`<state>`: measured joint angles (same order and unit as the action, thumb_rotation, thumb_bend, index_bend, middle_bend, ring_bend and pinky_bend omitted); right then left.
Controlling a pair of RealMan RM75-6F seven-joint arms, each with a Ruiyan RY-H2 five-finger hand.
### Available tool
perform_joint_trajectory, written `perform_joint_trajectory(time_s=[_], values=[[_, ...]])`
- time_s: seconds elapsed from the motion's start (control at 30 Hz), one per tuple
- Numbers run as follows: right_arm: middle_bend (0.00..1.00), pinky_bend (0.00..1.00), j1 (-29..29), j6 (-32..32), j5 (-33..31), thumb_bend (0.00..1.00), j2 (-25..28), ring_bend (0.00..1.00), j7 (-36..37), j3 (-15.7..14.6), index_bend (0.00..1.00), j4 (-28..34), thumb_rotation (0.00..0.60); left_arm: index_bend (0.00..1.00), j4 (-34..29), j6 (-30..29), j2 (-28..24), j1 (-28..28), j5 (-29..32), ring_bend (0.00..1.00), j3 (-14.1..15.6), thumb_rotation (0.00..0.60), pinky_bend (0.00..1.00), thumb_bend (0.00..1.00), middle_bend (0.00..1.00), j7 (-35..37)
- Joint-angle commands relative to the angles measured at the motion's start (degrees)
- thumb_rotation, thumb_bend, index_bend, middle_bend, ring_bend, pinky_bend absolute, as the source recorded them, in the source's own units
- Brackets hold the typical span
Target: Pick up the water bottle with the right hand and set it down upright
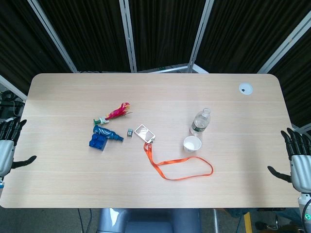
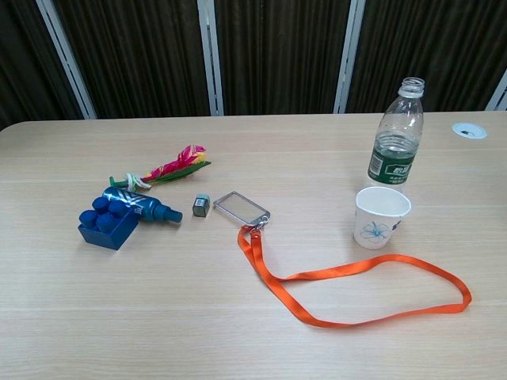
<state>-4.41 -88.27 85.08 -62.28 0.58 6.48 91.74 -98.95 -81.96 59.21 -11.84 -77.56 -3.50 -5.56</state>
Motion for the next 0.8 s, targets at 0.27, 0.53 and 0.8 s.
perform_joint_trajectory(time_s=[0.27,0.53,0.8], values=[[0.00,0.00,-0.5,1.9,-0.3,0.00,0.4,0.00,2.1,-0.4,0.00,0.5,0.600,0.00,-0.1,-0.2,-0.1,0.5,-0.5,0.00,-0.2,0.600,0.00,0.00,0.00,0.0],[0.00,0.00,-7.1,16.3,-4.1,0.00,-0.6,0.00,17.9,1.1,0.00,-5.9,0.600,0.00,-1.2,0.0,-0.9,0.6,-1.9,0.00,-0.3,0.600,0.00,0.00,0.00,1.2],[0.00,0.00,-18.5,34.4,-3.3,0.00,-9.6,0.00,45.2,2.7,0.00,-26.2,0.600,0.00,-1.7,1.6,-0.3,-0.2,-1.8,0.00,-0.4,0.600,0.00,0.01,0.00,-0.4]])
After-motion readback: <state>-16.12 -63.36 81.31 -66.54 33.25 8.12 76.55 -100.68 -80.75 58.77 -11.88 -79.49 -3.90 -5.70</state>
